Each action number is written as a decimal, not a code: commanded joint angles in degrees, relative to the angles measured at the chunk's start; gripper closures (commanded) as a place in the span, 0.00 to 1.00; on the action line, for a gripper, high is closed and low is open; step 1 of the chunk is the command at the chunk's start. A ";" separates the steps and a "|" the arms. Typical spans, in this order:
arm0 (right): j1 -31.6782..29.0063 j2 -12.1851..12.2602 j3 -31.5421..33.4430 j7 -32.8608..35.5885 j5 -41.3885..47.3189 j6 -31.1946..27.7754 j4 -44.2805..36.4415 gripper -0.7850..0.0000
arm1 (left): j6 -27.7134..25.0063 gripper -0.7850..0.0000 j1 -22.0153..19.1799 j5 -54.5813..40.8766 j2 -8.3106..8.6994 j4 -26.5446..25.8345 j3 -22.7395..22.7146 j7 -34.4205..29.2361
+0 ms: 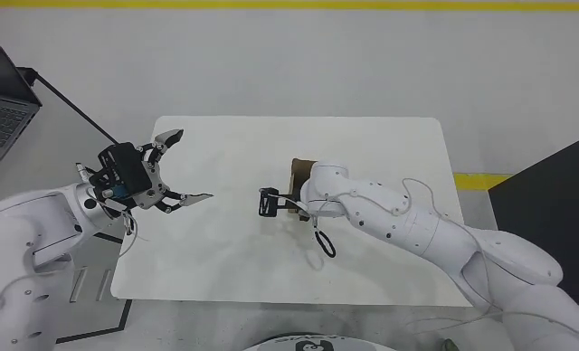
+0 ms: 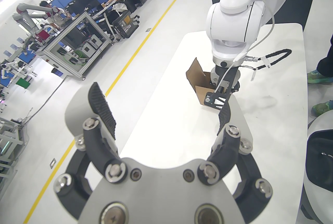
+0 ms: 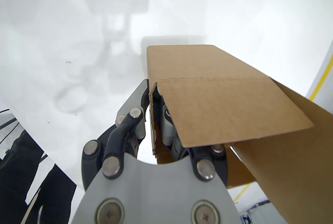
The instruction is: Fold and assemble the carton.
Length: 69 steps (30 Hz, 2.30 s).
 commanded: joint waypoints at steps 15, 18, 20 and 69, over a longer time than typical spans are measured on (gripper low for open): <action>-0.53 -2.63 -0.19 0.82 -2.64 -0.44 3.06 1.00 | 0.00 0.00 0.00 0.00 0.00 0.00 0.00 0.00; -0.89 -2.93 -0.17 0.93 -3.25 -0.54 3.46 1.00 | 0.00 0.00 0.00 0.00 0.00 0.00 0.00 0.00; -1.12 -3.09 -0.07 0.90 -3.57 -0.62 3.69 1.00 | 0.00 0.00 0.00 0.00 0.00 0.00 0.00 0.00; -33.35 11.44 36.69 -9.68 -3.56 -2.59 -30.31 0.00 | 0.00 0.00 0.00 0.00 0.00 0.00 0.00 0.00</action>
